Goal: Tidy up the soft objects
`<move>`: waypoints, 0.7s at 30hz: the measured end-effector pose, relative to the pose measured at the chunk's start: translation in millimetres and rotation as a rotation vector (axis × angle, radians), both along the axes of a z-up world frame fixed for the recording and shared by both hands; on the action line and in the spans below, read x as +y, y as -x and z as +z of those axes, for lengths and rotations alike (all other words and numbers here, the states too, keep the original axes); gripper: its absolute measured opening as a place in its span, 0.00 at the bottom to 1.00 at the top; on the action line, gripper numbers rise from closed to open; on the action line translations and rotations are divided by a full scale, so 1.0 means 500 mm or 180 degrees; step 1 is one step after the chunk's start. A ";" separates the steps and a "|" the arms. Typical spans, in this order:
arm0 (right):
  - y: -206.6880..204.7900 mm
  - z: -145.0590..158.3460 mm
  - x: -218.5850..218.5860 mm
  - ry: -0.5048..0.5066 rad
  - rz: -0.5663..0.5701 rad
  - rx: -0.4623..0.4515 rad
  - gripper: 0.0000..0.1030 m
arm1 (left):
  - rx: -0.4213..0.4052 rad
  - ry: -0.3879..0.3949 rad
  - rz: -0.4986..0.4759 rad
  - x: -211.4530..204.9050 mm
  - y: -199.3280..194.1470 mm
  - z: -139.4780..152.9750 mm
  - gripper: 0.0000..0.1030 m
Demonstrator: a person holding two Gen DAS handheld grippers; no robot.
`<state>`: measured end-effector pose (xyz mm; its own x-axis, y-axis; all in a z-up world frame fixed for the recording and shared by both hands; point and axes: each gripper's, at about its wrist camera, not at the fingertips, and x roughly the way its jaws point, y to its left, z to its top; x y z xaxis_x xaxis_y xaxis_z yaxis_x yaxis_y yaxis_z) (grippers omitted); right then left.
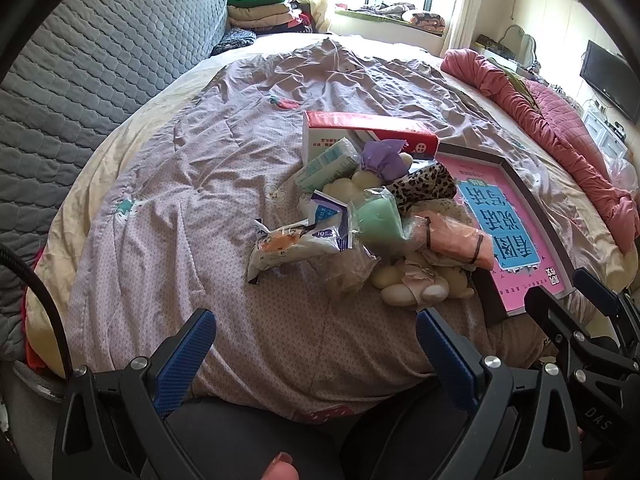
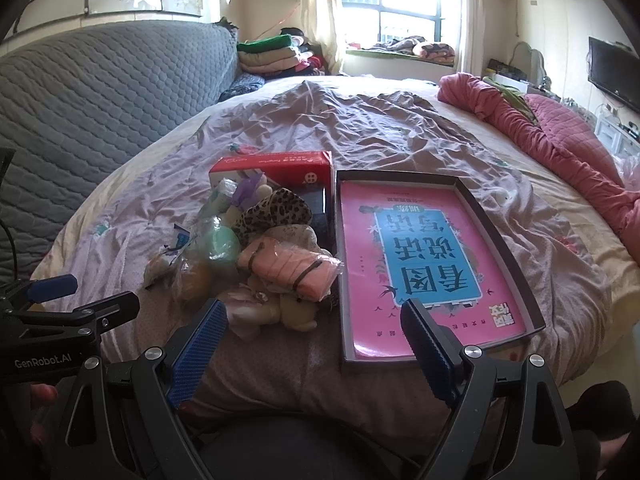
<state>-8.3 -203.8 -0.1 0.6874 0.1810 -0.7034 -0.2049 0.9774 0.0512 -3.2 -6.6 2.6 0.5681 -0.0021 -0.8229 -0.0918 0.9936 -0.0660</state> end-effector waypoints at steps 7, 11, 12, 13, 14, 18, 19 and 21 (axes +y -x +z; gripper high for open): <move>-0.003 -0.004 -0.003 -0.0012 0.0011 0.0017 0.87 | 0.0005 -0.0003 0.0005 0.000 -0.004 -0.005 0.98; -0.006 -0.010 -0.005 -0.0009 0.0016 0.0031 0.87 | 0.0012 0.0014 0.0009 0.003 -0.006 -0.006 0.98; -0.007 -0.011 -0.005 -0.0007 0.0022 0.0033 0.87 | 0.0013 0.0017 0.0016 0.004 -0.008 -0.008 0.98; -0.008 -0.013 -0.005 -0.0003 0.0023 0.0037 0.87 | 0.0013 0.0021 0.0029 0.007 -0.009 -0.011 0.98; -0.009 -0.014 -0.005 0.0001 0.0027 0.0036 0.87 | 0.0013 0.0028 0.0036 0.010 -0.011 -0.012 0.98; -0.016 -0.018 -0.001 0.0004 0.0045 0.0059 0.87 | 0.0011 0.0142 0.0070 0.032 -0.018 -0.019 0.98; -0.018 -0.020 -0.001 0.0007 0.0048 0.0065 0.87 | 0.0006 0.0158 0.0087 0.038 -0.019 -0.021 0.98; -0.022 -0.023 0.001 0.0015 0.0058 0.0070 0.87 | -0.0008 0.0161 0.0112 0.049 -0.024 -0.025 0.98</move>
